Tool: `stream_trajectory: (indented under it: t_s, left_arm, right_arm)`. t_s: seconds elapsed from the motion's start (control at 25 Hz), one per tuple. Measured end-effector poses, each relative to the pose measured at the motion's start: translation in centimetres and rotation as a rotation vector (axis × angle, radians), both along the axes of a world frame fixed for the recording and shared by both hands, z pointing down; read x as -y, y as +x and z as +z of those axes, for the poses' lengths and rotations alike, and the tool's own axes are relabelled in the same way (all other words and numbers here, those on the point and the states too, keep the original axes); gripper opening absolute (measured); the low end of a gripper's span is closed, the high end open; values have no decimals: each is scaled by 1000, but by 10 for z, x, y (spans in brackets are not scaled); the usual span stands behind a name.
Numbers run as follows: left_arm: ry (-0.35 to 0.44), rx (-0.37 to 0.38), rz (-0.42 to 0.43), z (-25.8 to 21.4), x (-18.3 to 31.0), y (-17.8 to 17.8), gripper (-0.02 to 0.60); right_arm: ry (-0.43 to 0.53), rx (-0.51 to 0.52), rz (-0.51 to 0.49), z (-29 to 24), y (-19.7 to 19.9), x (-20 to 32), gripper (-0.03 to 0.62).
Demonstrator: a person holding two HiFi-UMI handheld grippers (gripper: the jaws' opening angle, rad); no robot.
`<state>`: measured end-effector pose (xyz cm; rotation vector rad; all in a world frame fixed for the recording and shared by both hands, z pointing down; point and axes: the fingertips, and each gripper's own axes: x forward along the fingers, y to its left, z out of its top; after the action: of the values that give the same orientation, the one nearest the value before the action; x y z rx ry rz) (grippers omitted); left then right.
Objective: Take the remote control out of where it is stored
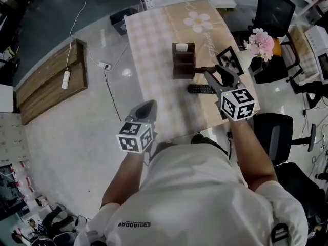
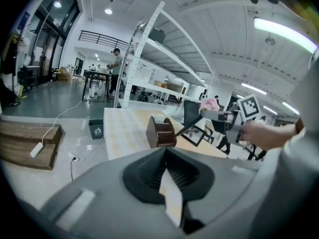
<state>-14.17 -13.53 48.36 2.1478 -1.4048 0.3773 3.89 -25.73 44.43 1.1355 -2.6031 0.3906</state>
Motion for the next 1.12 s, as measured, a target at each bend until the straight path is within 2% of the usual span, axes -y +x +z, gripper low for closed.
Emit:
stream_trajectory:
  t_s: [0.28,0.52,0.96,1.12]
  left_arm:
    - [-10,7,61,6,0,25,3]
    - [-12,11,86,8,0,38,3]
    - [-15,21,81,8,-4,44,3]
    - [-26,17,76,11,-5,44,3]
  right_arm:
    - [-85,-29,-43,47,21,-46,186]
    - [-123,-15,-139,72,17,-75,186]
    - [-128,-6,-285,96,1,-92,186]
    - [-173,62,-279,104,15,-89,187]
